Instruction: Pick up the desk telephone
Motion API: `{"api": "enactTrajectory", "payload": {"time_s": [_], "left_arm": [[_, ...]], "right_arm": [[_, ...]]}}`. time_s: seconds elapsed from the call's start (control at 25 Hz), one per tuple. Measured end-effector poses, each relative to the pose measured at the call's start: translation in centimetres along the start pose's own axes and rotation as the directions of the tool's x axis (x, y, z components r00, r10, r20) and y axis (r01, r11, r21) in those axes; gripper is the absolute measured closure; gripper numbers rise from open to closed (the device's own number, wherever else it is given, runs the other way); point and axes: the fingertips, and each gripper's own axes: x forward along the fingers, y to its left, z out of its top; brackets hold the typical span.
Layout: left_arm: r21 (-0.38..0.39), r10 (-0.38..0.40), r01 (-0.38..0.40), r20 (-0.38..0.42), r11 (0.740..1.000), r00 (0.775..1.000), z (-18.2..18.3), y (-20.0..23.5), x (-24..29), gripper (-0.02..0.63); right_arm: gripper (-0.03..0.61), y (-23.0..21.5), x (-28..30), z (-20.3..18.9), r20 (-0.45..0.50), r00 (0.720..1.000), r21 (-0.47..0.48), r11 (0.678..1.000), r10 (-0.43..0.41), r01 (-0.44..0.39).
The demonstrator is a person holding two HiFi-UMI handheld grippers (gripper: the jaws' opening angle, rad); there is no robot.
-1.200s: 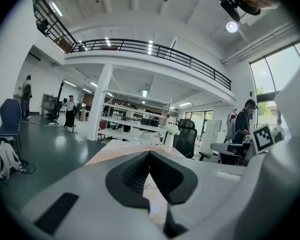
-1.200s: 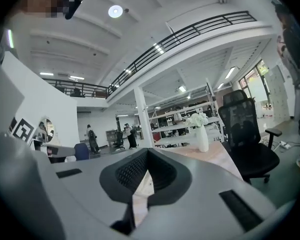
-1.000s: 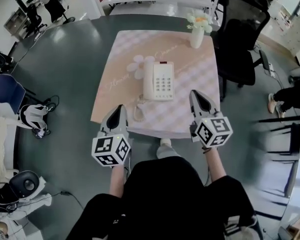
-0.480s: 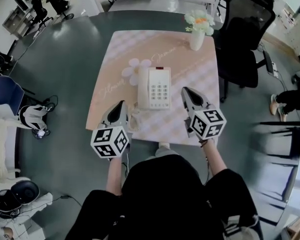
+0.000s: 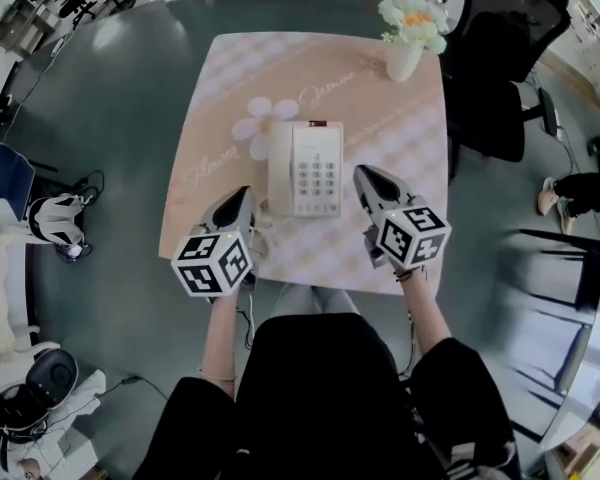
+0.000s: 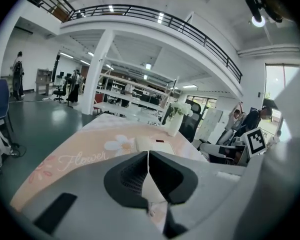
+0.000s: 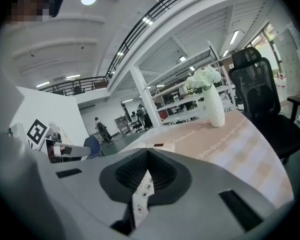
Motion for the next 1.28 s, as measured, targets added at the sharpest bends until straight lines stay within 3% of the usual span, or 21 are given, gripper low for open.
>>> {"api": "enactTrajectory", "payload": {"time_s": [0.24, 0.32, 0.6, 0.92, 1.28], "left_arm": [[-0.04, -0.062, 0.06, -0.054, 0.997, 0.997, -1.0, 0.8, 3.3, 0.609], [-0.064, -0.088, 0.083, -0.075, 0.994, 0.993, -1.2, 1.0, 4.4, 0.564], [-0.119, -0.156, 0.139, -0.151, 0.983, 0.976, -3.1, 1.3, 7.7, 0.446], [-0.157, -0.225, 0.186, -0.28, 0.97, 0.933, -5.0, 1.1, 10.7, 0.322], [-0.292, -0.336, 0.237, -0.36, 0.927, 0.87, -6.2, 0.7, 11.8, 0.296]], "right_arm": [[0.584, -1.4, 2.5, -2.2, -0.059, 0.998, 0.124, 0.992, 0.028, -0.02], [0.578, -1.7, 3.3, -2.7, -0.075, 0.997, 0.155, 0.988, 0.029, -0.017], [0.443, -3.1, 5.5, -4.7, -0.143, 0.988, 0.288, 0.958, 0.051, -0.008], [0.357, -3.7, 7.8, -6.1, -0.225, 0.971, 0.362, 0.932, 0.077, 0.01], [0.336, -3.7, 9.2, -6.8, -0.284, 0.953, 0.412, 0.911, 0.104, 0.024]]}}
